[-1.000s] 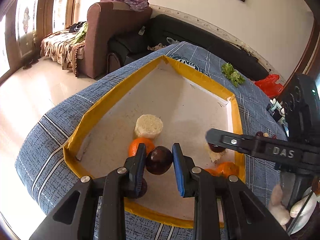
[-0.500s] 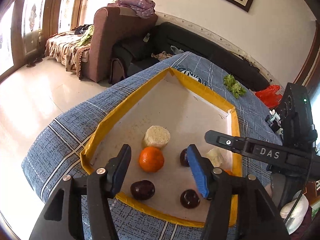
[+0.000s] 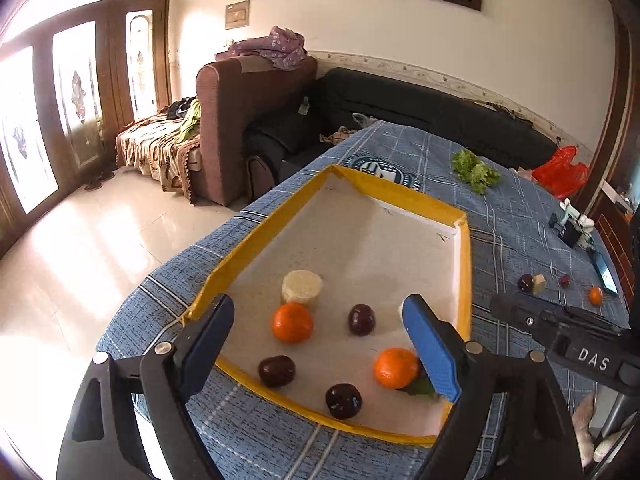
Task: Organize fruits
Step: 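Carry both plums over the tray and open both tools to drop them, then lift both tools from the tray and move the right tool to an orange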
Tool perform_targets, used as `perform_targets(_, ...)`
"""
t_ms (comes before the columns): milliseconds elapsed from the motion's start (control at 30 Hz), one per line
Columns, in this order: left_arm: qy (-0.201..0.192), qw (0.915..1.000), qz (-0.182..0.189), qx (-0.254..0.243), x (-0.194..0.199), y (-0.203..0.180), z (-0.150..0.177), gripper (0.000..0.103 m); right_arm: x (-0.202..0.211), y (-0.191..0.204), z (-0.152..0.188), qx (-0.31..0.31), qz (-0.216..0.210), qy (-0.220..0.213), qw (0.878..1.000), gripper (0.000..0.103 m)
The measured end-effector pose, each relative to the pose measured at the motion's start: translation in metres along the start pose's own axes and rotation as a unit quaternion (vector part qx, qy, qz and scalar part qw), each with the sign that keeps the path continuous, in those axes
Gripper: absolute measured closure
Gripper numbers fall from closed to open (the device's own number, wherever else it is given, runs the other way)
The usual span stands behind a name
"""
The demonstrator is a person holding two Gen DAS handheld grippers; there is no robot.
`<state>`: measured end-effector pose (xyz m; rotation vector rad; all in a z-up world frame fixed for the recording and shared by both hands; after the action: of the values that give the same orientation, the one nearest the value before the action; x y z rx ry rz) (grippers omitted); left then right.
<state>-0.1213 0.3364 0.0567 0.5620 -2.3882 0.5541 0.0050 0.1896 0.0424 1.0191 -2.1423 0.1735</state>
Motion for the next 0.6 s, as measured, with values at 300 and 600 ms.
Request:
perform_targets(300,-0.008,0.9993,0.000,-0.038,0.019,-0.035,0.013,0.017,0.035,-0.023,0.029,-0.005,0.032,-0.012,0.999,0.051)
perform_targets(600,-0.008,0.9983,-0.003,-0.058,0.026,-0.054,0.023,0.017,0.055,-0.044,0.045,-0.026,0.043,-0.019,0.999,0.049)
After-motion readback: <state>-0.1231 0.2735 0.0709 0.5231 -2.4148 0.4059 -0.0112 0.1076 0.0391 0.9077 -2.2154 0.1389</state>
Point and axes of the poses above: each gripper's, at about its wrist camera, not at the fingertips, and x roughly against the way its jaws point, y to its left, z to its underside, the point moved 8 cm from there along -x, roughly the way its jaws point, and after that the axes turned 14 degrees about x, right-handed, at the moved point
